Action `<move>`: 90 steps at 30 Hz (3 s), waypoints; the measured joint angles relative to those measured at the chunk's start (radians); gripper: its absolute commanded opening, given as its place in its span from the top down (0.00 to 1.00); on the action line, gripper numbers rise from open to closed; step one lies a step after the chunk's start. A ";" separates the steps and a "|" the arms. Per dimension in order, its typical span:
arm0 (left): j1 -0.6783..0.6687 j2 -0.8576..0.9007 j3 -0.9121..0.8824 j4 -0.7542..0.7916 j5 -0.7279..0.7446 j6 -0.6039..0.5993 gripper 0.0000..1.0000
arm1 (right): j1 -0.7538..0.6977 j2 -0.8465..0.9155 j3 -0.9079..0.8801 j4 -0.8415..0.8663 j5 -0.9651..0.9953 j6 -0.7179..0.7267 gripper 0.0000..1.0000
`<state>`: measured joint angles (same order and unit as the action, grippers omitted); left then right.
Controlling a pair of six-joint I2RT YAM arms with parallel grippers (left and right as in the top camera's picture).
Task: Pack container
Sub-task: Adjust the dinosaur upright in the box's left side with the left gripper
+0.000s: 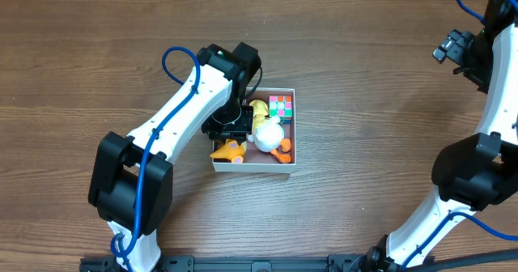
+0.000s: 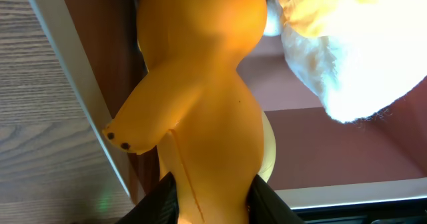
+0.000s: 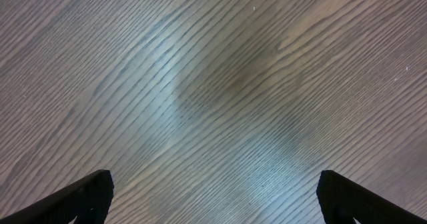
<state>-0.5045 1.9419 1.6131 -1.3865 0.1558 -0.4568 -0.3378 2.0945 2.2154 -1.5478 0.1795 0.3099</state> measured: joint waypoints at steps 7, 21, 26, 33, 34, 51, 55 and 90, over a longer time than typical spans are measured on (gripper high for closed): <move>0.000 0.007 0.057 -0.023 -0.004 0.019 0.69 | 0.000 0.000 0.000 0.000 0.000 0.000 0.00; 0.000 0.007 0.214 -0.030 -0.075 0.041 0.79 | 0.000 0.000 0.000 0.000 0.000 0.000 0.00; 0.000 0.007 0.214 -0.030 -0.082 0.043 0.79 | 0.000 0.000 0.000 0.000 0.000 0.000 0.00; 0.000 0.007 0.214 -0.035 -0.090 0.042 0.83 | 0.000 0.000 0.000 0.000 0.000 0.000 0.00; 0.000 0.007 0.214 -0.036 -0.092 0.044 0.84 | 0.000 0.000 0.000 0.000 0.000 0.000 0.00; 0.000 0.007 0.322 -0.095 -0.101 0.048 0.86 | 0.000 0.000 0.000 0.000 0.000 0.000 0.00; 0.000 0.007 0.386 -0.132 -0.102 0.049 0.86 | 0.000 0.000 0.000 0.000 0.000 0.000 0.00; 0.000 0.007 0.343 -0.028 -0.184 0.052 0.60 | 0.000 0.000 0.000 0.000 0.000 0.000 0.00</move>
<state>-0.5045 1.9491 1.9560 -1.4143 -0.0284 -0.4046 -0.3378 2.0945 2.2154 -1.5482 0.1795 0.3099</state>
